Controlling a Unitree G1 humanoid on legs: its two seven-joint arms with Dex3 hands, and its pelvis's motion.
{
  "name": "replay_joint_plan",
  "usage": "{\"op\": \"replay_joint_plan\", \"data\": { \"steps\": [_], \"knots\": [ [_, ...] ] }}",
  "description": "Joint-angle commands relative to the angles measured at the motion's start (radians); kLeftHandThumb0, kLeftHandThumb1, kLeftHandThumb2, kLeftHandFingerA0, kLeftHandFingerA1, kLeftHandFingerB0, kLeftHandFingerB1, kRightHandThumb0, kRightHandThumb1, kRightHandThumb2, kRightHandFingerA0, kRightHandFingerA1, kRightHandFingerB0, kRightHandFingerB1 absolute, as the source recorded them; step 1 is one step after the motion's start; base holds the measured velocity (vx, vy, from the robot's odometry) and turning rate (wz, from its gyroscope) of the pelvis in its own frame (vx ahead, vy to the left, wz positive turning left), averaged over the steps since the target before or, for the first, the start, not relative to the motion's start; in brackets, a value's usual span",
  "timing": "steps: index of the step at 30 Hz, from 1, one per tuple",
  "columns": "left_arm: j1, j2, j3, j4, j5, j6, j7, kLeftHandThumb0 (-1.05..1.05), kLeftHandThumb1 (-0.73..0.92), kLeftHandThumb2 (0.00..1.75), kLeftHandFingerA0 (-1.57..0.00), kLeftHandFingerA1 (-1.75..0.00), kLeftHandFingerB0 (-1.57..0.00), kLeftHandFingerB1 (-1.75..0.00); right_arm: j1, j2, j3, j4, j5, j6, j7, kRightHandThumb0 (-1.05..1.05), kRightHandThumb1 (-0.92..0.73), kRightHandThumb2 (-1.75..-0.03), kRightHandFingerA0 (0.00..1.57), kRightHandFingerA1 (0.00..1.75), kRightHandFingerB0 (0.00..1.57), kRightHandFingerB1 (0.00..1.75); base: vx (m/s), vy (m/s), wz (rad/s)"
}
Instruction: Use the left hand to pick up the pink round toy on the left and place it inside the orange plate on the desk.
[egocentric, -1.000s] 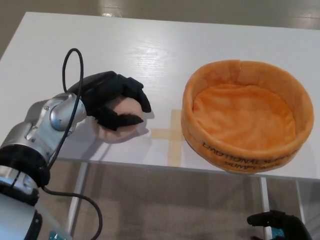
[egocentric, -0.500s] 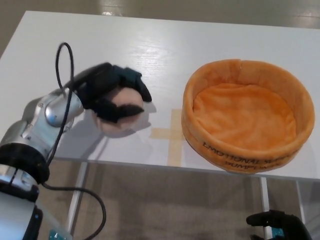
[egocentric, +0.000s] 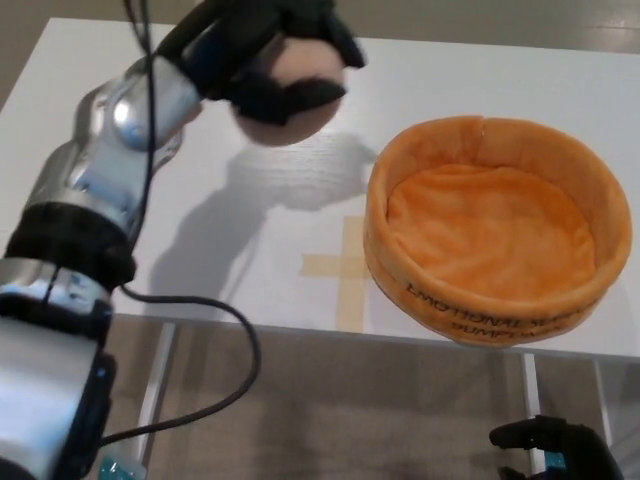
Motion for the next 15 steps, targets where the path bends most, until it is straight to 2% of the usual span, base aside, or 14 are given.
{"op": "replay_joint_plan", "data": {
  "steps": [1, 3, 4, 11, 12, 15],
  "knots": [
    [-0.062, -0.084, -0.042, -0.027, 0.019, 0.057, 0.009, -0.22, 0.78, 0.67, -1.00, -1.06, -0.85, -0.80, 0.007, 0.001, 0.006, 0.008, -0.001, 0.012, 0.011, -0.19, -0.46, -0.85, 0.74, 0.89, 0.64, 0.78, 0.00, 0.000, 0.00],
    [-0.071, -0.096, -0.049, -0.029, 0.025, 0.069, 0.012, -0.22, 0.79, 0.65, -0.99, -1.08, -0.85, -0.78, 0.006, 0.002, 0.006, 0.007, 0.001, 0.014, 0.012, -0.20, -0.46, -0.85, 0.74, 0.89, 0.64, 0.78, 0.00, 0.000, 0.00],
    [-0.083, -0.116, -0.061, -0.025, 0.032, 0.079, 0.023, -0.24, 0.77, 0.62, -1.00, -1.04, -0.90, -0.69, 0.005, 0.002, 0.008, 0.008, -0.001, 0.014, 0.012, -0.21, -0.46, -0.85, 0.78, 0.92, 0.65, 0.79, 0.00, 0.000, 0.00],
    [-0.130, -0.203, -0.117, 0.007, 0.075, 0.119, 0.068, -0.16, 0.71, 0.70, -1.05, -0.99, -0.91, -0.73, 0.004, 0.002, 0.009, 0.006, 0.004, 0.015, 0.015, -0.19, -0.47, -0.85, 0.76, 0.90, 0.64, 0.78, 0.00, 0.000, 0.00],
    [-0.133, -0.212, -0.128, 0.011, 0.084, 0.114, 0.078, -0.17, 0.71, 0.69, -1.06, -0.99, -0.90, -0.72, 0.004, 0.003, 0.009, 0.006, 0.004, 0.013, 0.017, -0.12, -0.59, -0.64, 0.73, 0.93, 0.64, 0.77, 0.00, 0.000, 0.00],
    [-0.142, -0.242, -0.148, 0.030, 0.091, 0.112, 0.092, -0.16, 0.73, 0.66, -1.03, -0.99, -0.90, -0.71, 0.002, 0.004, 0.015, 0.007, -0.001, 0.017, 0.015, -0.14, -0.60, -0.61, 0.73, 0.94, 0.67, 0.78, 0.00, 0.000, 0.00]
  ]
}}
